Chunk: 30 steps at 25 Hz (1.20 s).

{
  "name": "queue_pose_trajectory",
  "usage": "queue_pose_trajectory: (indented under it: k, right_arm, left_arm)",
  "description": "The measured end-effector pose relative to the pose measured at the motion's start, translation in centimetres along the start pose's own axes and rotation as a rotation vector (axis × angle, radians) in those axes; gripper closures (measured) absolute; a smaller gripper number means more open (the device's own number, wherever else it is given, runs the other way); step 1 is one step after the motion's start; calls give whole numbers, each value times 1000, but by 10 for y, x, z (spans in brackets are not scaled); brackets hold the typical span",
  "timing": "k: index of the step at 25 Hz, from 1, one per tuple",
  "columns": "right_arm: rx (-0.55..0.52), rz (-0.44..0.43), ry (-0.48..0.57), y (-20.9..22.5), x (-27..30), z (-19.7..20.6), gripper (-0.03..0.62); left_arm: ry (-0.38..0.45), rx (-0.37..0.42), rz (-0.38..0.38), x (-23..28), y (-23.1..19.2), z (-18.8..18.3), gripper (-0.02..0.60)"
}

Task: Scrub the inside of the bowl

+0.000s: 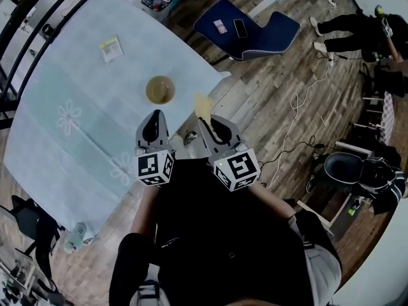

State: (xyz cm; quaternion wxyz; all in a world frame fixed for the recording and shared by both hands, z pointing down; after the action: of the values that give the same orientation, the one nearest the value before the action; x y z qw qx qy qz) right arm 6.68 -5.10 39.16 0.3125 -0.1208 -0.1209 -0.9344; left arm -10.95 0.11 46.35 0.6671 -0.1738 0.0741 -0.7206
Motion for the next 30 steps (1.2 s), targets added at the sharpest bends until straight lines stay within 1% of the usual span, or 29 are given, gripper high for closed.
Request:
queue_pose_trajectory:
  k: [5, 7, 9, 11, 12, 14, 17, 20, 22, 24, 27, 30]
  right_arm:
    - [13, 30, -18, -11, 5, 3, 543]
    - [16, 37, -34, -14, 5, 6, 543]
    - [17, 52, -39, -13, 6, 4, 543]
    - [15, 70, -38, -11, 7, 3, 543]
    - [15, 78, -39, -11, 6, 3, 543]
    - [21, 96, -40, -11, 3, 3, 543]
    - [34, 115, -38, -10, 1, 2, 543]
    - [21, 114, -33, -9, 2, 2, 543]
    - [19, 112, -30, -9, 3, 2, 543]
    - [22, 116, -28, -8, 4, 1, 543]
    - [30, 127, -24, -5, 3, 0, 543]
    - [35, 128, -27, -1, 5, 0, 543]
  left_arm:
    - [-87, 47, 11, 15, -21, 12, 558]
    - [-125, 39, 4, 19, -29, 19, 558]
    - [-162, 19, -22, 24, -38, 29, 557]
    - [-190, -10, -59, 31, -50, 40, 555]
    - [-205, -27, -76, 34, -56, 46, 538]
    - [-237, -67, -103, 39, -67, 56, 476]
    - [-277, -121, -148, 51, -80, 70, 472]
    - [-311, -158, -193, 62, -89, 84, 471]
    - [-337, -208, -212, 68, -93, 93, 471]
    - [-359, -264, -233, 72, -95, 99, 471]
    - [-394, -303, -270, 75, -95, 112, 471]
    - [-419, -351, -290, 78, -95, 123, 471]
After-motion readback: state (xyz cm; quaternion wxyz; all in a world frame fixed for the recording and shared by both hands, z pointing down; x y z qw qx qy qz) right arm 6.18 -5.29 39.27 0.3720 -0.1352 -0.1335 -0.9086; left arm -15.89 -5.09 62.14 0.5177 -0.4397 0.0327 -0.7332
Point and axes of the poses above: the fingertips, and each gripper's own axes: x forward along the fingers, y to its right, z out of its underside, the point moved 8 cm from there along -x, backward along the fingers, and after that the axes turned 10 degrees about y, right-handed, at the moved point
